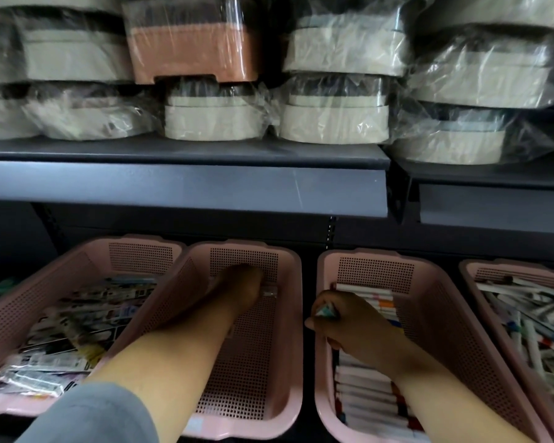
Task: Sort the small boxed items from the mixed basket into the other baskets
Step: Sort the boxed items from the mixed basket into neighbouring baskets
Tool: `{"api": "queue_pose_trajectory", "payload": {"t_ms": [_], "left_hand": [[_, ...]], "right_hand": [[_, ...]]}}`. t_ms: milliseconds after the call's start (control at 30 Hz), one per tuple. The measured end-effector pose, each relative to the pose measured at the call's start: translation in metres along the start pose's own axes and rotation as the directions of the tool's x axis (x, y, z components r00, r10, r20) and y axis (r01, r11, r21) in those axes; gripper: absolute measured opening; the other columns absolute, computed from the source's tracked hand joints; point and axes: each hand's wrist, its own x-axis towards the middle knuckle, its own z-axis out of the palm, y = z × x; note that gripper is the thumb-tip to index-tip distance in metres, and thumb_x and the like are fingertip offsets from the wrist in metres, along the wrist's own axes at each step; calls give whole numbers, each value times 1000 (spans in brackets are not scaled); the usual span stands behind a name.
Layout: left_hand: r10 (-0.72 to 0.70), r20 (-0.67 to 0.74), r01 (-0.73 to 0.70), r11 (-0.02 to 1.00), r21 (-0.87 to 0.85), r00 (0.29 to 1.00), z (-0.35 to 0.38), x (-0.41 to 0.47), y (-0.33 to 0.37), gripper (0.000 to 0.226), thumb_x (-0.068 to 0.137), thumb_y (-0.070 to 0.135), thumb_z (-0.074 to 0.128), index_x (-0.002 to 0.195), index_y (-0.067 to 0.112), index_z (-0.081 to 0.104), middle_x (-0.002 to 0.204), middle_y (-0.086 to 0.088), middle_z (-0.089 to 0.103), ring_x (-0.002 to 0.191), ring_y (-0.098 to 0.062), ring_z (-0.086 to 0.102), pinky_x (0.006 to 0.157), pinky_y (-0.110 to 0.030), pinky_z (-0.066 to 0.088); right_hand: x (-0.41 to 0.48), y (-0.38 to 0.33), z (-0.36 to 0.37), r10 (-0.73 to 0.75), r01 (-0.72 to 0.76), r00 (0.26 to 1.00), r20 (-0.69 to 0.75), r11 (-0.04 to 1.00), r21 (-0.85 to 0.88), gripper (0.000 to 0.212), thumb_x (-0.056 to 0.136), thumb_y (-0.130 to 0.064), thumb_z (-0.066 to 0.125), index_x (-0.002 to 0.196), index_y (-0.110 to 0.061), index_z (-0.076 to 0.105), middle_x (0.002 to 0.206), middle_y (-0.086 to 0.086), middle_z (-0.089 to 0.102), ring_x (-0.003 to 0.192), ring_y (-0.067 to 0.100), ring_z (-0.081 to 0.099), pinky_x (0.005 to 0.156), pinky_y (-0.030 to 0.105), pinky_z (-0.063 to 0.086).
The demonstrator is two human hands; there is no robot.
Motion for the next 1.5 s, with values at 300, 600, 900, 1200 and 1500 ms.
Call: {"api": "queue_pose_trajectory", "payload": {"t_ms": [300, 600, 900, 1200, 1500], "left_hand": [[282, -6, -268, 904, -332, 959, -38, -65, 64, 15, 99, 33, 67, 102, 24, 79, 96, 7, 74, 90, -9, 68, 85, -32, 55], [246, -46, -237, 844, -481, 968, -37, -90, 81, 22, 94, 38, 74, 74, 30, 69, 75, 9, 67, 73, -6, 64, 69, -28, 47], [244, -119, -269, 794, -546, 962, -28, -95, 92, 15, 89, 32, 81, 83, 25, 69, 77, 3, 74, 70, -6, 69, 63, -24, 53], [58, -190, -170, 737, -654, 980, -34, -89, 75, 4, 99, 21, 69, 98, 23, 73, 79, 6, 69, 61, 1, 62, 54, -12, 42], [370, -171, -406, 856, -321, 913, -40, -100, 60, 12, 92, 34, 77, 103, 35, 75, 88, 16, 72, 83, 3, 66, 73, -25, 55]], "right_hand": [[20, 0, -2, -7, -7, 990, -139, 995, -102, 20, 85, -19, 73, 97, -22, 56, 84, 0, 59, 69, 14, 58, 53, 25, 41], [18, -13, -1, -117, 97, 987, -113, 980, -173, 30, 79, -18, 79, 96, -18, 53, 80, -4, 58, 67, 7, 52, 51, 18, 33], [12, -16, -5, -71, 60, 996, -61, 984, -167, 39, 76, -22, 84, 97, -22, 51, 82, -3, 60, 66, 10, 58, 49, 20, 40], [13, -2, -14, -23, 55, 991, -131, 967, 249, 24, 84, -11, 78, 89, -15, 55, 58, 1, 53, 44, 13, 45, 45, 26, 33], [17, 2, -14, -68, 92, 989, -135, 980, 177, 17, 88, -14, 75, 87, -19, 58, 55, -3, 51, 41, 9, 43, 42, 24, 32]]}}
